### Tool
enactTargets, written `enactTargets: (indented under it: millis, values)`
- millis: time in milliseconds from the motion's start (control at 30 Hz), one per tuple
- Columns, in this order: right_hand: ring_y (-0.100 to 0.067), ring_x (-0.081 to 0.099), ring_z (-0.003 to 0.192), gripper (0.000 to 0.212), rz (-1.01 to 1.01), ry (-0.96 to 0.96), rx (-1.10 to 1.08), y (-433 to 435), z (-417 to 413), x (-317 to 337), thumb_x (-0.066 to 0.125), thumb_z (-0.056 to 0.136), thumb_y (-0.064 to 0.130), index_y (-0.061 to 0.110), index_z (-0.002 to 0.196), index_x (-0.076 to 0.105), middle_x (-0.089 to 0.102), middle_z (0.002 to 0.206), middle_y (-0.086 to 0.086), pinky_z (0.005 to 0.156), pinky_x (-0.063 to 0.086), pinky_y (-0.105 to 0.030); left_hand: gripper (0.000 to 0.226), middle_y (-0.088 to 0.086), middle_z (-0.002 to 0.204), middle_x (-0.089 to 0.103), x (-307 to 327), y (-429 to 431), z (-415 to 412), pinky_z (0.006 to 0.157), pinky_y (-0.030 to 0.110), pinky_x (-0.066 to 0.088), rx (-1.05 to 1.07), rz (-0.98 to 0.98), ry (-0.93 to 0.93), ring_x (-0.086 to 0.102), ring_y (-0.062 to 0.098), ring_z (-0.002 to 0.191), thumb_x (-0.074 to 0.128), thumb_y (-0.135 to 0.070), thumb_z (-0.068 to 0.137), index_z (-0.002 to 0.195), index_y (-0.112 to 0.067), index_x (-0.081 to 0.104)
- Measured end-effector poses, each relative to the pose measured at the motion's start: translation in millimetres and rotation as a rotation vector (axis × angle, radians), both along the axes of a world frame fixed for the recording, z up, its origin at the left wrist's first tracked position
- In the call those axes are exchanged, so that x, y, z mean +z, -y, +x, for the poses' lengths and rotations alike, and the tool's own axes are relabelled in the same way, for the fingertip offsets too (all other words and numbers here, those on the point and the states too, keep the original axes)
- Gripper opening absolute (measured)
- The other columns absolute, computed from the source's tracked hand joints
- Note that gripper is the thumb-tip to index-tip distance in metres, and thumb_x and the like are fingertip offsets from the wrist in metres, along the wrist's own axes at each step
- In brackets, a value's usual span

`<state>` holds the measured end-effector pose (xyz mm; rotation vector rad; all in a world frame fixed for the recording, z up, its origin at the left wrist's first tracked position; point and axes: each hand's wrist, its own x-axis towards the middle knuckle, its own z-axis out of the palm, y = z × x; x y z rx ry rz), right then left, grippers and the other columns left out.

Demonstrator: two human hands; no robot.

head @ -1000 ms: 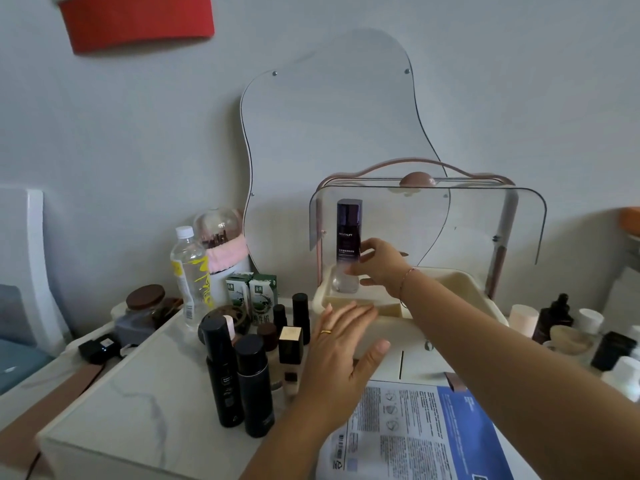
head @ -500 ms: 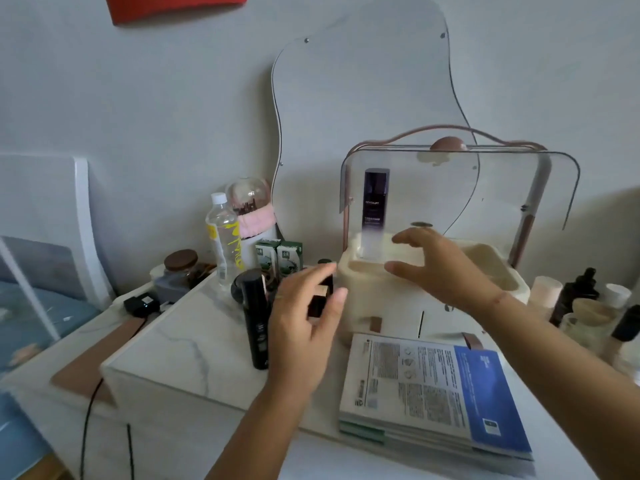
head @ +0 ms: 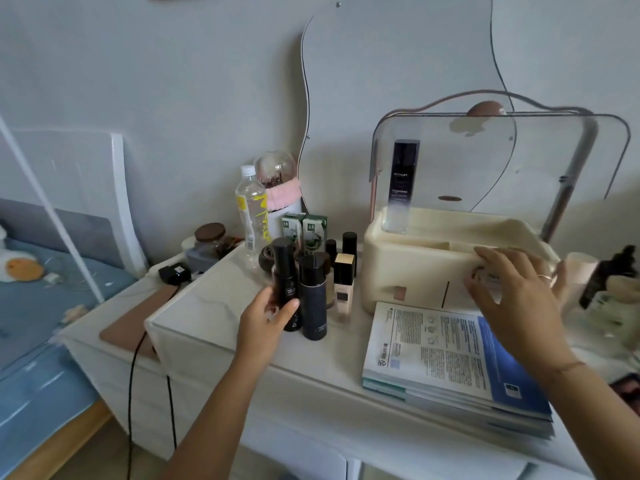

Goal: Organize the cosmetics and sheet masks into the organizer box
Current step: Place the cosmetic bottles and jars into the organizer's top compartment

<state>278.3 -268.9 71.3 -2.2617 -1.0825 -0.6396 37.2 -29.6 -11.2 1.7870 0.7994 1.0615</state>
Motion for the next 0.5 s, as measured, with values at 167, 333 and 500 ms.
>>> enactTargets:
  millis: [167, 333, 500]
  values:
    - [-0.033, 0.043, 0.126, 0.037, 0.039, -0.039, -0.007, -3, -3, 1, 0.061, 0.085, 0.029, 0.019, 0.121, 0.058, 0.058, 0.121, -0.006, 0.112, 0.001, -0.063, 0.030, -0.020, 0.104, 0.069, 7, 6, -11, 0.090, 0.029, 0.049, -0.010, 0.007, 0.104, 0.065, 0.008, 0.103, 0.070, -0.022, 0.084, 0.103, -0.043, 0.061]
    - [-0.028, 0.040, 0.132, 0.049, 0.103, -0.043, 0.055, 2, -26, 15, 0.065, 0.081, 0.035, 0.016, 0.125, 0.057, 0.054, 0.132, -0.006, 0.114, 0.006, -0.058, 0.034, -0.019, 0.107, 0.070, 58, 40, -27, 0.086, 0.027, 0.048, 0.026, 0.156, 0.279, 0.065, 0.005, 0.102, 0.068, -0.047, 0.076, 0.110, -0.048, 0.062]
    - [0.004, 0.051, 0.113, 0.069, 0.102, -0.347, 0.614, 3, -69, 48, 0.065, 0.067, 0.059, 0.037, 0.129, 0.048, 0.053, 0.125, 0.023, 0.095, 0.043, -0.017, 0.041, -0.010, 0.100, 0.074, 109, 98, 29, 0.068, 0.016, 0.052, -0.286, 0.140, 0.340, 0.070, 0.006, 0.085, 0.075, -0.042, 0.070, 0.108, -0.030, 0.066]
